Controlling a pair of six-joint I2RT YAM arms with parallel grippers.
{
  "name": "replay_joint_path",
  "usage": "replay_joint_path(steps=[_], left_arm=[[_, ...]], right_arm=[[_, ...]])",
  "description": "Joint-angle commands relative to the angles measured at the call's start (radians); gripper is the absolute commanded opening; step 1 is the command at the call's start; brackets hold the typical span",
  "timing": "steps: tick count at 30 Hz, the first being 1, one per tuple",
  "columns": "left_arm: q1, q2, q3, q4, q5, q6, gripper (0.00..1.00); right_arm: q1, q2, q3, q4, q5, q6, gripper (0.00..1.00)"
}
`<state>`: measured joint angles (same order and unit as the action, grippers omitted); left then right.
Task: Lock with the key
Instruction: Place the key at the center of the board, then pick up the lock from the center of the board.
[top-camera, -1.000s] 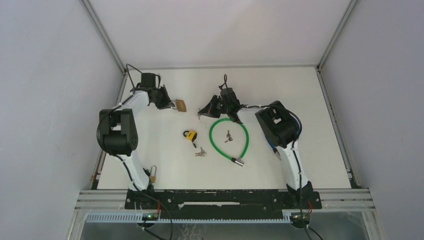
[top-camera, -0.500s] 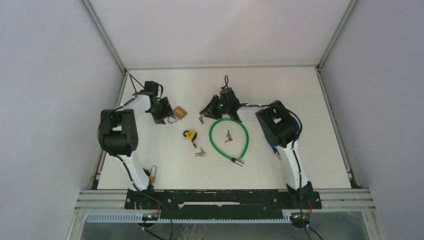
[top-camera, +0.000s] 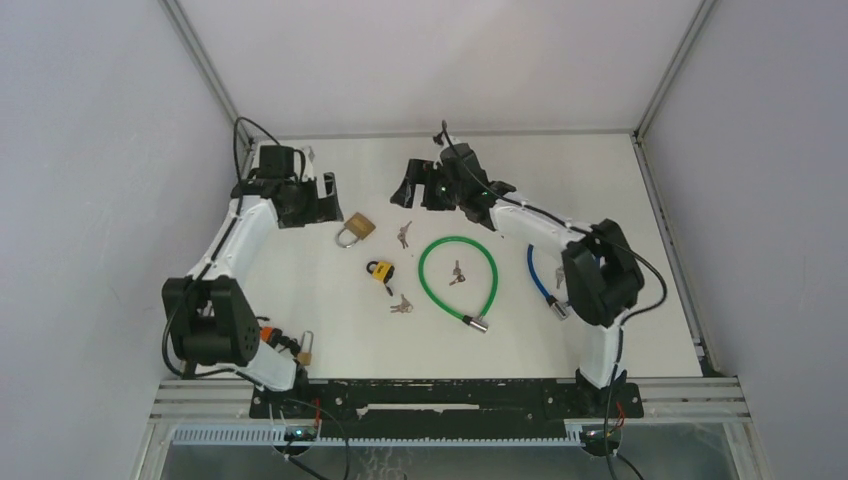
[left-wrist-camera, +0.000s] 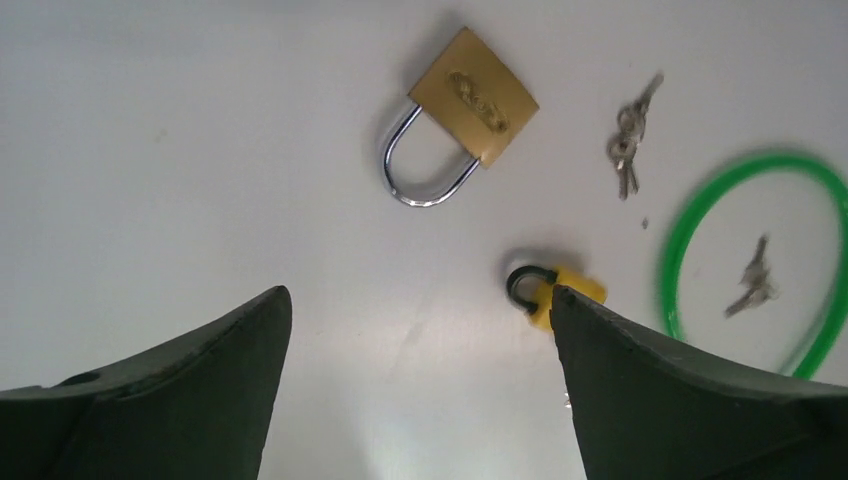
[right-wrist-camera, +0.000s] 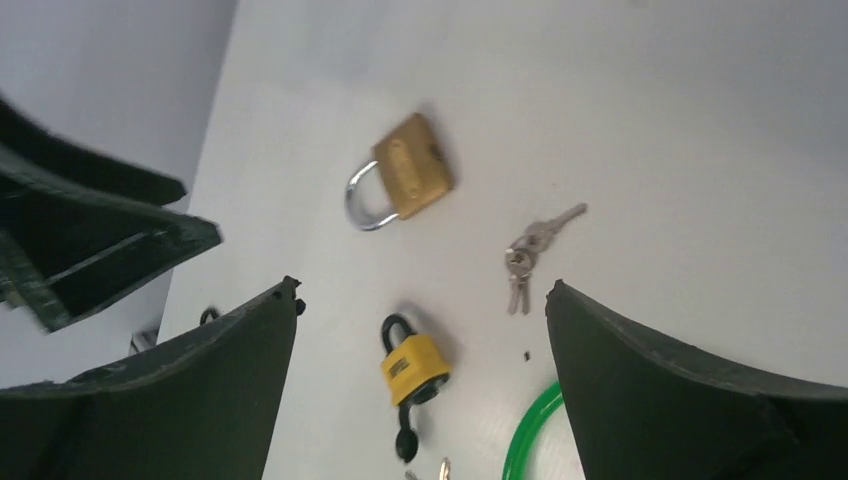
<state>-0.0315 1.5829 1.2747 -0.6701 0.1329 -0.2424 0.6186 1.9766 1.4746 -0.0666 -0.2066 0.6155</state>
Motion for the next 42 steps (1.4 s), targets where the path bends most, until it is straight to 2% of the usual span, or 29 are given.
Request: replay_joint_path(steps=[1, 5, 9, 11, 12, 16, 20, 22, 26, 33, 42], left_arm=[[-0.007, -0.122, 0.039, -0.219, 0.047, 0.496, 1.0], [0.005, -0.322, -0.092, -0.396, 0.015, 0.935, 1.0], [0.044, -0.48, -0.282, -0.491, -0.142, 1.246, 1.0], [0.101, -0.483, -0.299, -0.529, -0.219, 1.27, 0.99], [0.136, -0.48, -0.3, -0.545, -0.231, 1.288, 0.94], [0.285, -0.528, -0.377, -0.583, -0.197, 1.495, 0.91], [0.298, -0.618, -0.541, -0.511, -0.185, 1.686, 0.92], [0.313, -0.604, -0.591, -0.493, -0.148, 1.765, 0.92], [0.373, -0.536, -0.63, -0.396, -0.092, 1.877, 0.89], [0.389, -0.542, -0.696, -0.373, -0.045, 2.07, 0.89], [0.388, -0.417, -0.693, -0.287, -0.042, 2.09, 0.85]], right_arm=[[0.064, -0.199, -0.015, -0.101, 0.092, -0.236, 0.99], [0.104, -0.329, -0.12, -0.153, 0.106, -0.281, 0.99], [0.158, -0.414, -0.179, -0.22, 0.108, -0.295, 0.99], [0.192, -0.451, -0.2, -0.253, 0.136, -0.295, 0.99], [0.208, -0.471, -0.213, -0.255, 0.147, -0.297, 0.99], [0.26, -0.531, -0.247, -0.254, 0.165, -0.285, 0.99], [0.279, -0.555, -0.249, -0.269, 0.197, -0.261, 0.99], [0.29, -0.562, -0.249, -0.277, 0.206, -0.245, 0.99], [0.314, -0.58, -0.248, -0.29, 0.254, -0.233, 0.99], [0.326, -0.607, -0.251, -0.357, 0.323, -0.233, 0.99], [0.326, -0.638, -0.283, -0.331, 0.338, -0.241, 0.99]])
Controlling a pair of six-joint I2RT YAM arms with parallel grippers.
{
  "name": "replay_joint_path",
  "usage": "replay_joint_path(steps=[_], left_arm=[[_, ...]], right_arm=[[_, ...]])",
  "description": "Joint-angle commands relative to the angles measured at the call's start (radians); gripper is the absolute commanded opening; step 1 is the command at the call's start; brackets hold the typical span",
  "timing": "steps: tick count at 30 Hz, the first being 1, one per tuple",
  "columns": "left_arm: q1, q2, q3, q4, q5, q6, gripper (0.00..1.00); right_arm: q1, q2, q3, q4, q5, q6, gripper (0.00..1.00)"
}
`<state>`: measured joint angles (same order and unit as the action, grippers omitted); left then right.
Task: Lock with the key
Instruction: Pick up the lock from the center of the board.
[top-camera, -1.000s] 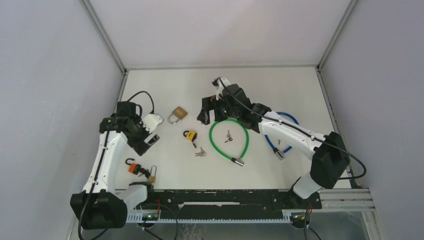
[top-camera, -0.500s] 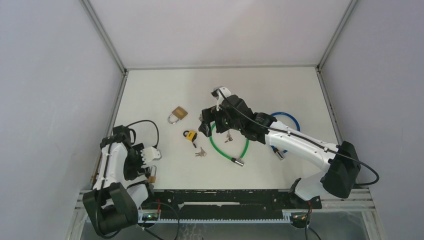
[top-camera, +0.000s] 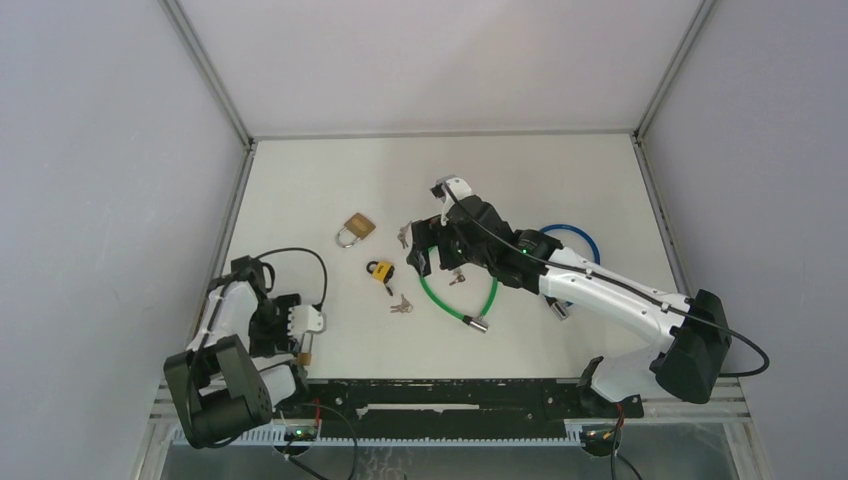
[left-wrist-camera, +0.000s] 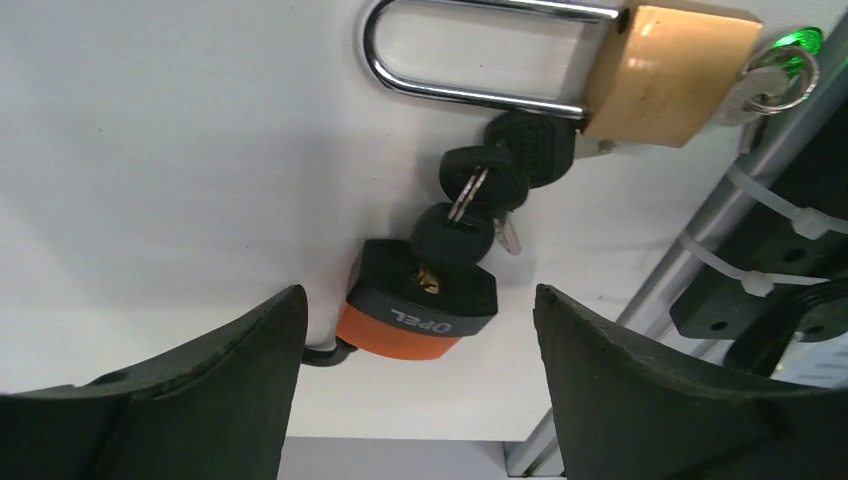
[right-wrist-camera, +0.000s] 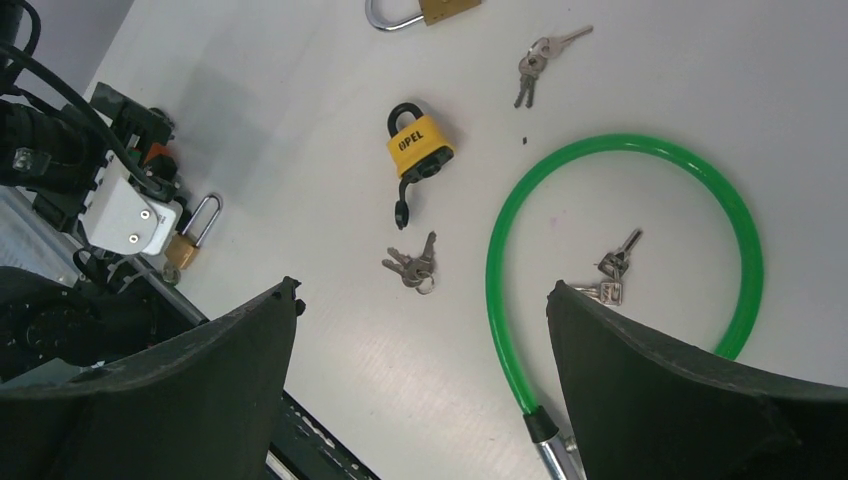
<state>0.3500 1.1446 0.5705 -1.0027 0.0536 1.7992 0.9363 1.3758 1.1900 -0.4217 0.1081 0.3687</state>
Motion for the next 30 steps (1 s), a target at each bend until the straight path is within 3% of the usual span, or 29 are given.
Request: replay_joint_path(steps=[1, 9, 12, 14, 17, 20, 30], left_arm=[[0.007, 0.025, 0.009, 0.052, 0.038, 0.06, 0.84], [0.01, 0.064, -0.044, 0.147, -0.027, 0.108, 0.77], [0.011, 0.078, -0.035, 0.142, -0.011, 0.108, 0.7], [0.011, 0.079, -0.034, 0.129, 0.007, 0.107, 0.55], [0.013, 0.078, -0.027, 0.117, 0.027, 0.104, 0.21], [0.014, 0.066, 0.0, 0.108, 0.07, 0.07, 0.01], [-0.022, -0.09, 0.245, 0.105, 0.364, -0.214, 0.0]], right_arm=[[0.009, -0.037, 0.002, 0.021, 0.025, 0.006, 0.99], [0.006, -0.031, 0.003, 0.021, 0.025, -0.003, 0.99], [0.003, -0.036, 0.002, 0.03, 0.024, -0.006, 0.99], [0.002, -0.037, 0.003, 0.031, 0.022, -0.007, 0.99], [-0.001, -0.039, 0.002, 0.031, 0.022, -0.009, 0.99], [-0.002, -0.045, 0.002, 0.038, 0.021, -0.009, 0.99], [-0.047, -0.129, -0.002, 0.057, 0.034, 0.09, 0.99]])
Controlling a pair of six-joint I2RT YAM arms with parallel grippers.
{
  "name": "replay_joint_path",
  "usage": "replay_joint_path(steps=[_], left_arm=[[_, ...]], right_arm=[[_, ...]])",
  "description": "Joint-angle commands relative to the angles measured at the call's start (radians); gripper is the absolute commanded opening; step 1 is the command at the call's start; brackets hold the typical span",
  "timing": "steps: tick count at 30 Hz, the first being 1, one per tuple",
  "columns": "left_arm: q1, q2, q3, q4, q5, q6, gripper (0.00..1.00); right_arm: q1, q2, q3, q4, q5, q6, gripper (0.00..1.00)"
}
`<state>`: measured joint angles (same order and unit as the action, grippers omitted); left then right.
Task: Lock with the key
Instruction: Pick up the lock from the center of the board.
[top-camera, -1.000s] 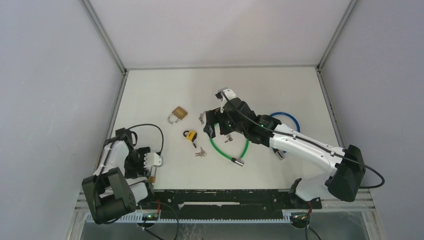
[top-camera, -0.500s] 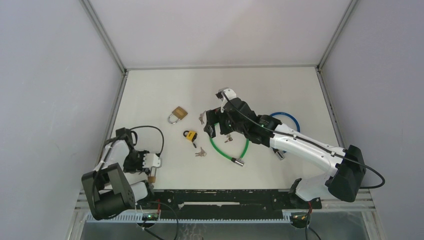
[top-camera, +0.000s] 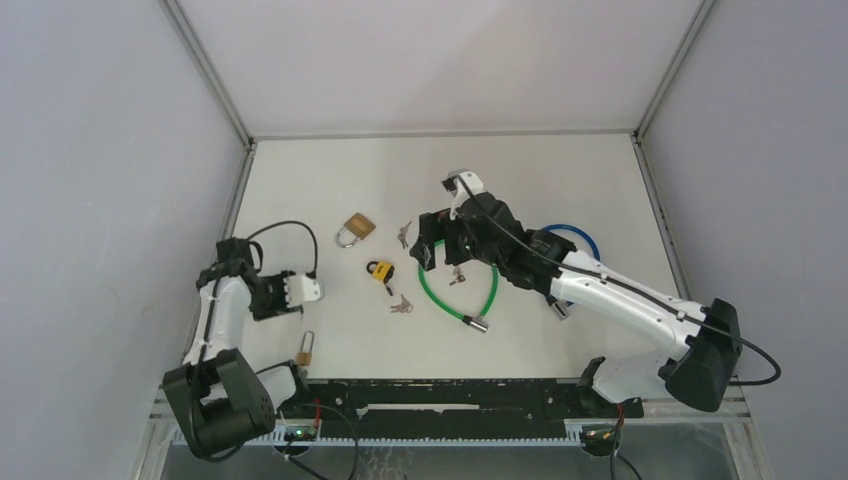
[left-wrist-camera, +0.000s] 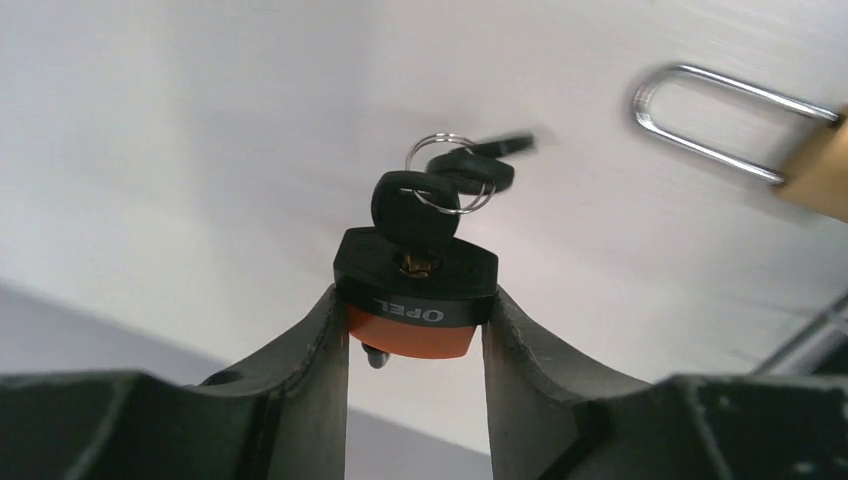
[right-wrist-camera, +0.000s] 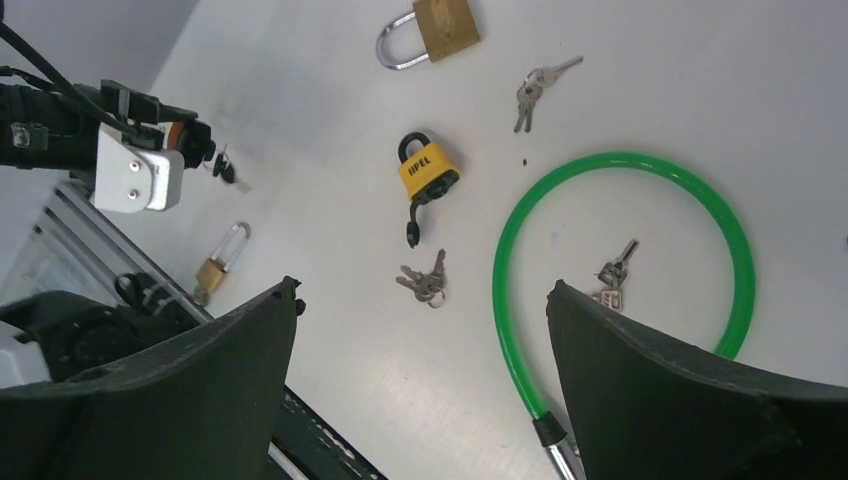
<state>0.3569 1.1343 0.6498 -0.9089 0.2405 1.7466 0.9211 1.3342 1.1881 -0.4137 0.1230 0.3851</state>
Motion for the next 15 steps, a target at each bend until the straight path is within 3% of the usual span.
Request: replay_joint_path(steps=[1, 5, 11, 15], left_arm=[[-0.061, -0.082, 0.208, 0.006, 0.184, -0.228, 0.0], [-0.213, -0.116, 0.315, 0.042, 0.123, -0.394, 0.0], [-0.595, -0.233, 0.439, 0.083, -0.087, -0.582, 0.0], [-0.89, -0.331, 0.445, 0.134, -0.225, -0.547, 0.0]], right_arm=[[-0.045, -0.106, -0.013, 0.063, 0.015, 0.09, 0.99], [-0.121, -0.189, -0.093, 0.142, -0.04, 0.16, 0.99], [-0.23, -0.323, -0.21, 0.195, -0.107, 0.192, 0.99], [-0.317, -0.401, -0.278, 0.257, -0.207, 0.256, 0.98]])
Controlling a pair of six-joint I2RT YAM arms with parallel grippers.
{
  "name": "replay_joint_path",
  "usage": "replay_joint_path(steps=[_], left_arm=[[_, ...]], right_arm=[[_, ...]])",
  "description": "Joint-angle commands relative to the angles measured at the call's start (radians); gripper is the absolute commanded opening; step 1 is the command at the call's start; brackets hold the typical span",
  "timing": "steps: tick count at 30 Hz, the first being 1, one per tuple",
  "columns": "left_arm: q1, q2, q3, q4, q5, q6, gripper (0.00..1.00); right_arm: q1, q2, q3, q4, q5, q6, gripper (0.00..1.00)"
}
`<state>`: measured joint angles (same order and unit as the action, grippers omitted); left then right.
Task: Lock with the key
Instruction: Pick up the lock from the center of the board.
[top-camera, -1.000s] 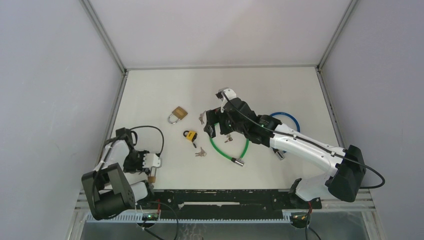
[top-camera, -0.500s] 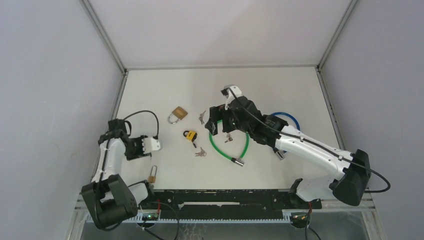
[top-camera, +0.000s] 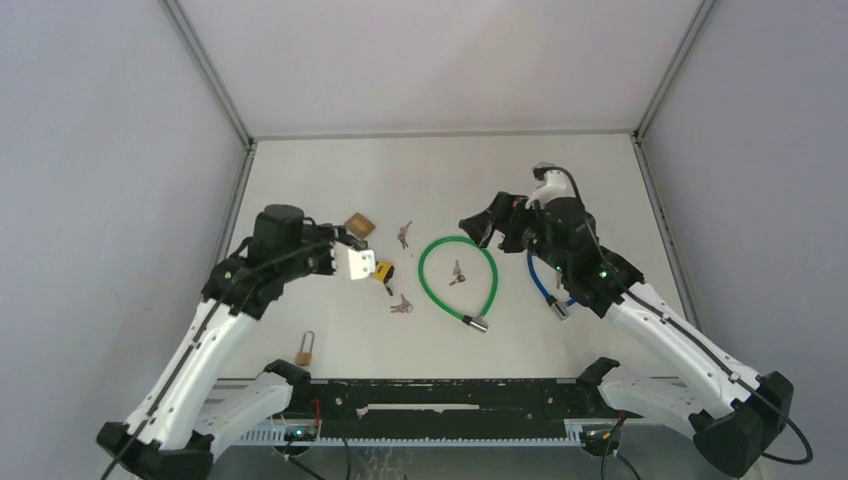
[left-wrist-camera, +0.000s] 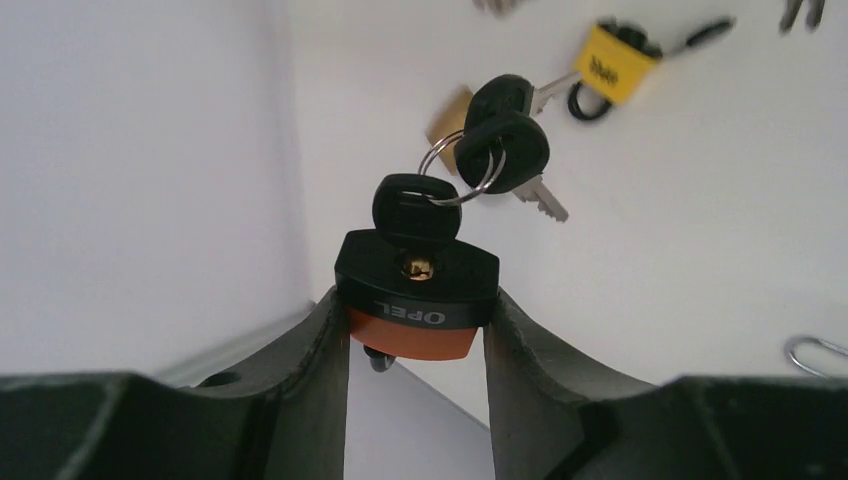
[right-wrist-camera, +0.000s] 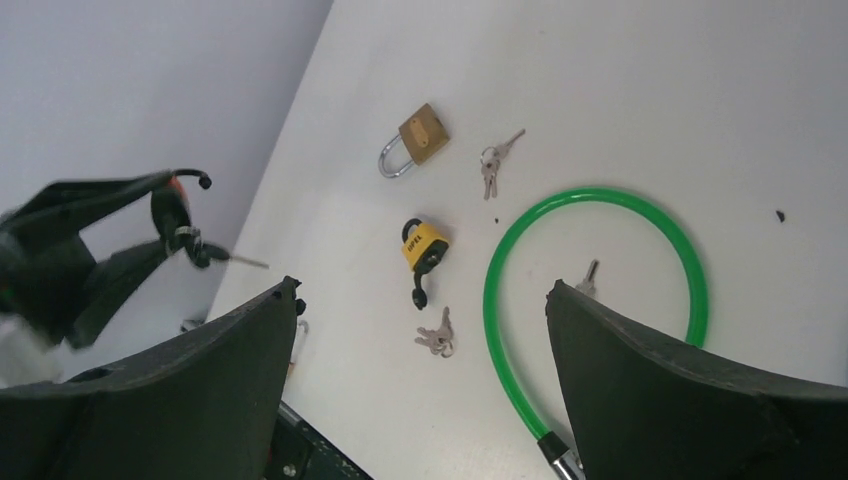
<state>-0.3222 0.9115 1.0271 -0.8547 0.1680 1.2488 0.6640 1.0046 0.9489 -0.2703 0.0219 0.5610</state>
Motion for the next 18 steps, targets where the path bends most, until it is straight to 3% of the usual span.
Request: replay_joint_path(steps=[1, 5, 9, 18], left_arm=[[-0.28, -0.133, 0.04, 0.136, -0.183, -0.028, 0.0], [-0.494, -0.195, -0.099, 0.462, -0.279, 0.102, 0.0], [-0.57, -0.208, -0.234, 0.726, -0.264, 0.261, 0.0], [-0.654, -0.191, -0.281, 0.892, -0.333, 0.258, 0.0]], right_arm=[[-0.065, -0.092, -0.055, 0.137, -0.117, 0.109, 0.97], [0.006, -0.097, -0.079, 0.229, -0.113, 0.181, 0.94], [0.109, -0.045, -0.079, 0.388, -0.135, 0.149, 0.9], [0.249, 0.099, -0.043, 0.596, -0.108, 0.011, 0.81]])
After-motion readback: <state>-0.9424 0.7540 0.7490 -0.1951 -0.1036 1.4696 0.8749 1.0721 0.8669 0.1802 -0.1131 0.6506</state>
